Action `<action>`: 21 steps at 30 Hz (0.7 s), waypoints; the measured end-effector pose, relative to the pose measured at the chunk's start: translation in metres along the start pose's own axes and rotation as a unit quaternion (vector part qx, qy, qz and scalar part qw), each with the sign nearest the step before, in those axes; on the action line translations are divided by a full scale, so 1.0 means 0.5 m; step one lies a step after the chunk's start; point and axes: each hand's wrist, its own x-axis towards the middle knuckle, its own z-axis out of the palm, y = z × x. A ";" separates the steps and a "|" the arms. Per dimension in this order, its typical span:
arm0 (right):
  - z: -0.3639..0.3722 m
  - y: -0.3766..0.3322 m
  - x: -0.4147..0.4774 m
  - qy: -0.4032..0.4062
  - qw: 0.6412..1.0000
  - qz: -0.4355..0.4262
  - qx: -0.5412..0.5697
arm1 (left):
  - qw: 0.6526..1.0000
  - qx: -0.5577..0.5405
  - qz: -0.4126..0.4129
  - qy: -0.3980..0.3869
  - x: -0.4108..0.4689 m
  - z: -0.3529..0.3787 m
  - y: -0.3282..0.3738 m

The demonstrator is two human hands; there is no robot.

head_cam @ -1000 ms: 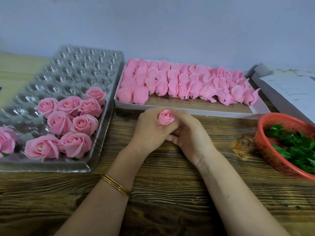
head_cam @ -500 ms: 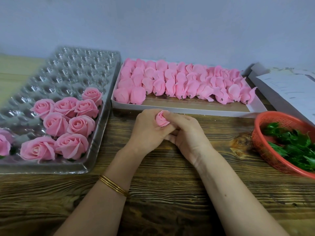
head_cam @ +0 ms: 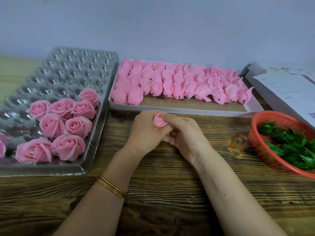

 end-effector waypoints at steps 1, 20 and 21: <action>0.001 -0.001 -0.001 0.011 1.000 0.002 -0.012 | 1.000 0.002 0.000 0.001 0.001 0.000 0.001; -0.186 -0.148 -0.076 0.303 0.904 -0.226 -0.199 | 0.998 0.005 -0.029 0.063 0.009 -0.007 -0.001; -0.201 -0.152 -0.085 0.324 0.895 -0.220 -0.214 | 0.998 0.004 -0.031 0.062 0.009 -0.008 0.000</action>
